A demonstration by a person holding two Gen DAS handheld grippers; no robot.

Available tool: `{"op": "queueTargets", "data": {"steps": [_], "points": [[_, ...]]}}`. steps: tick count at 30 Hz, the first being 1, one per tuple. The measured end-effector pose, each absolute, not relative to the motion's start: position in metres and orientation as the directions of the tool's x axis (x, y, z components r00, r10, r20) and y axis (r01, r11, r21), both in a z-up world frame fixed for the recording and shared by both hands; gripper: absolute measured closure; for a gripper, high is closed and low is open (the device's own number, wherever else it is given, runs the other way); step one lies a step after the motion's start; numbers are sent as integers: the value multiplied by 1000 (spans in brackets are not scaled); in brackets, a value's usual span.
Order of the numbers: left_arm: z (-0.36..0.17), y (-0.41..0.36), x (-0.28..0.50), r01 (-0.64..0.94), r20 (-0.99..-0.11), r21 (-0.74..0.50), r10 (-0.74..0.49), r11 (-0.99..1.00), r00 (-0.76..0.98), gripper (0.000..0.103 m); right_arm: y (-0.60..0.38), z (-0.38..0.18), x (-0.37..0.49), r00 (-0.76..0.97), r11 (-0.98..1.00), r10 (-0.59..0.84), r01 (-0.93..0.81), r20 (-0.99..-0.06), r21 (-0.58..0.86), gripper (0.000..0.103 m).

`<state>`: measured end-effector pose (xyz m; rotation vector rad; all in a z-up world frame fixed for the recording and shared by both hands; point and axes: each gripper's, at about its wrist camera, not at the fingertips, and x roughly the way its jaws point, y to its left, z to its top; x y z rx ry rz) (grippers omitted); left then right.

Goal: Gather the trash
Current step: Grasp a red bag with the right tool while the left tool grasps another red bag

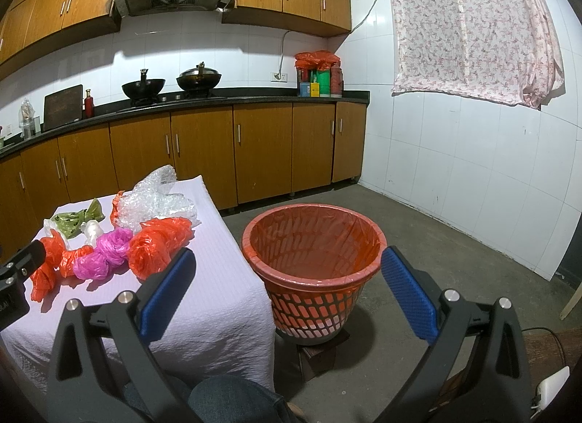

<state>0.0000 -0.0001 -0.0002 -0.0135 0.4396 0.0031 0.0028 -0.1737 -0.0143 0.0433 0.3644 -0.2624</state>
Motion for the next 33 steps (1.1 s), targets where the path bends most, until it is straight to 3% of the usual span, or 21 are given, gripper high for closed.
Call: {"op": "queueTargets", "data": {"steps": [25,33], "points": [[-16,15,8,-35,-468,-28,18,999,883,2,-174,-28,17,895,974,-195,224,-400,26,4],[-41,72,20,-196,-520,-28,153,980,840,2,-160,-40,49,880,986,-114,157,-461,56,4]]}}
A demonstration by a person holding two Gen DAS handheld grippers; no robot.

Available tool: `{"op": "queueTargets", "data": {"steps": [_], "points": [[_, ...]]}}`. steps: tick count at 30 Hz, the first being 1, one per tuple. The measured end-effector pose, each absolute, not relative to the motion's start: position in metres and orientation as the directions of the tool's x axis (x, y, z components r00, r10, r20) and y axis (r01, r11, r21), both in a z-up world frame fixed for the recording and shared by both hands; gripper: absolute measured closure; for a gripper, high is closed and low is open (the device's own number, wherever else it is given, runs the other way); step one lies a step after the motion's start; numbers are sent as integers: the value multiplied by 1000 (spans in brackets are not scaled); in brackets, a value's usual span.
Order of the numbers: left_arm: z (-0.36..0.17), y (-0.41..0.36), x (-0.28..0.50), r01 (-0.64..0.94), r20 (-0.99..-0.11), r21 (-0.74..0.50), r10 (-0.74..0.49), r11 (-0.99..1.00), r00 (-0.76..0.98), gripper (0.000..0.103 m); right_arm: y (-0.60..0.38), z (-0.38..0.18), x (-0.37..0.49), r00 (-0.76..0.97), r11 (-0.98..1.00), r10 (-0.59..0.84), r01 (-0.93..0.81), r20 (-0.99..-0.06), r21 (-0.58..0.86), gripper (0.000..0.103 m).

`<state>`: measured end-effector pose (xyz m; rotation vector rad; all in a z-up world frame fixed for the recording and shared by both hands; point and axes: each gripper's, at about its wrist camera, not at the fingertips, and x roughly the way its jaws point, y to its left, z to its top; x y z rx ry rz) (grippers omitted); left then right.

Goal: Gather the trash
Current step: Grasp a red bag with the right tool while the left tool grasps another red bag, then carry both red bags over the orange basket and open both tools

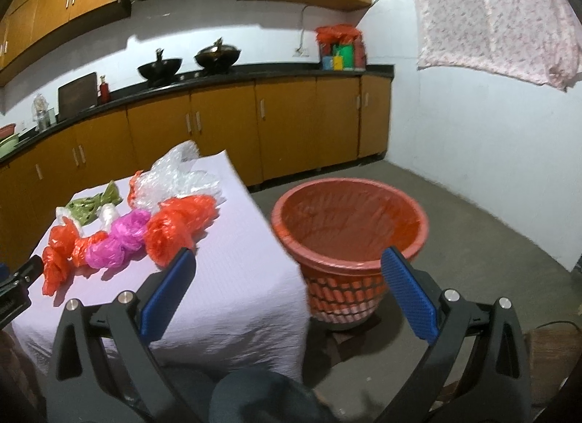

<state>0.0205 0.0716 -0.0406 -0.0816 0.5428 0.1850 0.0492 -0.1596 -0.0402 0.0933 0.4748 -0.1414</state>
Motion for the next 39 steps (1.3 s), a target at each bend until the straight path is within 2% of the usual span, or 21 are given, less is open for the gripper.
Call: {"op": "queueTargets", "data": {"steps": [5,12,21,28,33,34,37,39], "points": [[-56,112,36,-298,-556,-29,232,954,798,2,-135,-49,88,868,993,-32,84,-496,83,4],[-65,142,61,-354,-593,-59,253,933,764,2,-94,-63,149,844,997,34,5,-535,71,6],[-82,148,88,-352,-629,-46,247,935,737,6,-74,-81,208,801,981,124,-11,-586,193,9],[-92,155,105,-361,-660,-44,244,931,710,18,-51,-91,234,772,989,122,-40,-624,144,9],[-98,165,110,-370,-681,-70,226,927,696,29,-46,-105,245,740,991,120,-50,-662,123,22],[-100,166,111,-367,-685,-73,221,927,694,34,-47,-108,245,733,991,124,-52,-668,127,28],[-103,169,110,-362,-688,-76,214,929,694,39,-49,-113,248,716,989,134,-54,-685,137,46],[-102,170,107,-353,-685,-84,204,932,700,44,-52,-114,248,711,986,150,-56,-687,157,52]]}}
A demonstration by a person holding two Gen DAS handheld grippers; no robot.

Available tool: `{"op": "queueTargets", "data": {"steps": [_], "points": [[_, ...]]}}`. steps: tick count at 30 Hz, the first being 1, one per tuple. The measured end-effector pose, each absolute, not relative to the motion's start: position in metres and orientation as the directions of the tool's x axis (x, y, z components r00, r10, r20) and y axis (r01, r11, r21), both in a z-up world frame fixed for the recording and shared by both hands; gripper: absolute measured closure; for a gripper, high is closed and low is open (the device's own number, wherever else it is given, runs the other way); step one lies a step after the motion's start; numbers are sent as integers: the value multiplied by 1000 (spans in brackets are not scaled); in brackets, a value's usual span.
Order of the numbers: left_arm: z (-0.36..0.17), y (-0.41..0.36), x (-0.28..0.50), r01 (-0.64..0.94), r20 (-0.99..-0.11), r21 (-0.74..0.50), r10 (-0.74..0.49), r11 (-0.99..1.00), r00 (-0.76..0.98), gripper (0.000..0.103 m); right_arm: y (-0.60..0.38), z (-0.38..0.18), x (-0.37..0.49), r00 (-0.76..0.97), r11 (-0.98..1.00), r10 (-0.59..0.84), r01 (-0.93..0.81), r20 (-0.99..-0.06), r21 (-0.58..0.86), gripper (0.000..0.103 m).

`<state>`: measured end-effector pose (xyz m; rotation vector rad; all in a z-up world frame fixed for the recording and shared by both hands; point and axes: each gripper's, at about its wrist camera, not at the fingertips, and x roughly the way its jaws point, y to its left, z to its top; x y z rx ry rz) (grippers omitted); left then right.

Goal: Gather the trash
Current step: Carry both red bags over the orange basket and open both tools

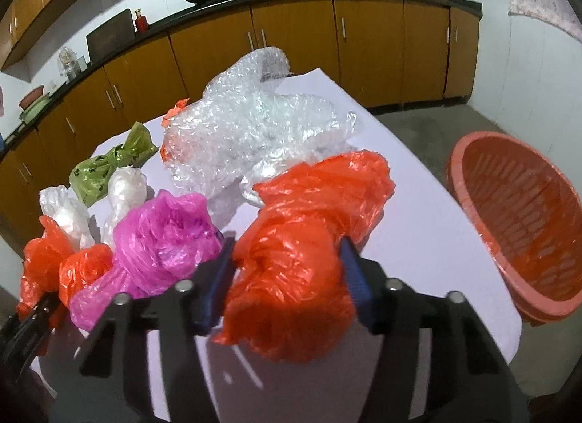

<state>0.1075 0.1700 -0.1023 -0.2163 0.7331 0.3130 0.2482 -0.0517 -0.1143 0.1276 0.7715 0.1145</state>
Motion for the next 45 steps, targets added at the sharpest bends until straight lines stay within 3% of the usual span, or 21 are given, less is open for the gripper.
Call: {"op": "queueTargets", "data": {"steps": [2,8,22,27,34,41,45], "points": [[-101,171,105,-345,-681,-91,195,934,706,56,-55,-113,246,714,984,156,-55,-683,167,56],[-93,178,94,-336,-659,-105,187,936,729,59,-64,-104,236,733,980,168,-56,-659,189,62],[-27,158,68,-260,-512,-148,151,954,845,60,-103,-63,196,804,976,165,-50,-572,213,62],[7,102,82,-90,-443,-174,4,981,896,60,-140,-45,184,842,985,84,12,-533,174,62],[25,-2,125,174,-415,-204,-246,963,876,60,-217,-37,178,847,971,-62,173,-529,164,62],[7,-106,169,370,-477,-202,-421,907,771,60,-276,-39,175,832,951,-148,268,-534,153,62],[-9,-143,192,417,-531,-194,-452,888,716,60,-293,-44,180,827,947,-163,284,-538,149,62]]}}
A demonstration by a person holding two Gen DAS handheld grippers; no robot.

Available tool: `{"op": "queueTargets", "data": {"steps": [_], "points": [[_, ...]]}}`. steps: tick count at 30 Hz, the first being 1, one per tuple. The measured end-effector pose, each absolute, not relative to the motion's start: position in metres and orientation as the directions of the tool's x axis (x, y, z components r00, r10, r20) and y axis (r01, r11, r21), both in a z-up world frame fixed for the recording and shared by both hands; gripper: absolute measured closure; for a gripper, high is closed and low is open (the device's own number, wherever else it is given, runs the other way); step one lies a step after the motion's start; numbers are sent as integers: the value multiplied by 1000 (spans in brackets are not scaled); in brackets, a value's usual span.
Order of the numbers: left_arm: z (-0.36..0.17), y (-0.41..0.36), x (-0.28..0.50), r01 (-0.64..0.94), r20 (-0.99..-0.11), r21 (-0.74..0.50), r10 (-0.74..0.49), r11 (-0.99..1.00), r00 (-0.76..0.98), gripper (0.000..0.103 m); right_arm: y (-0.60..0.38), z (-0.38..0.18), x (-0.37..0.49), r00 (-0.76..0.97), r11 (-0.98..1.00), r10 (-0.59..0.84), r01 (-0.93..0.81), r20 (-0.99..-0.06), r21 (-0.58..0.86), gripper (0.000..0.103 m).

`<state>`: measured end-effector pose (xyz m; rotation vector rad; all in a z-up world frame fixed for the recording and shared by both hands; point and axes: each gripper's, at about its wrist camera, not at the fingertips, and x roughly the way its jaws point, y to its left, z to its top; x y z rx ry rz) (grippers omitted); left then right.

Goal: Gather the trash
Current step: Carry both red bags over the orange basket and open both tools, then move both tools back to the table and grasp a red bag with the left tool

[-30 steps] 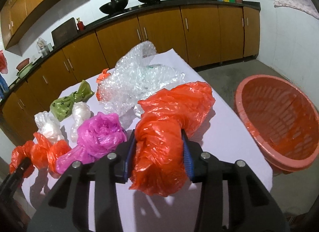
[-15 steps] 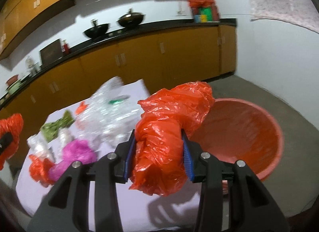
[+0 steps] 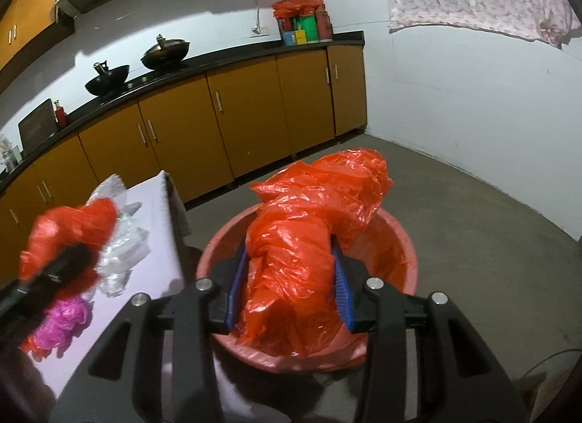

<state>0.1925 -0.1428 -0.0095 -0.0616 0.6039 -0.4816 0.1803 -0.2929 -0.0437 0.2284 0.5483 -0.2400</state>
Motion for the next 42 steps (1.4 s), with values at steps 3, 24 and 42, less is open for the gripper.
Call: {"op": "queueTargets", "data": {"steps": [3,24,42], "points": [[-17,-166,205,451,-558,-173,-465,876,688,60,-302,-48,188,827,947,-163,285,-539,150,62],[-52,-193,245,492,-639,-178,-481,852,600,41,-358,-60,209,843,911,-168,330,-511,245,38],[-31,-59,153,204,-586,-74,-208,976,783,19,-287,-75,183,831,942,-82,246,-550,230,27]]}}
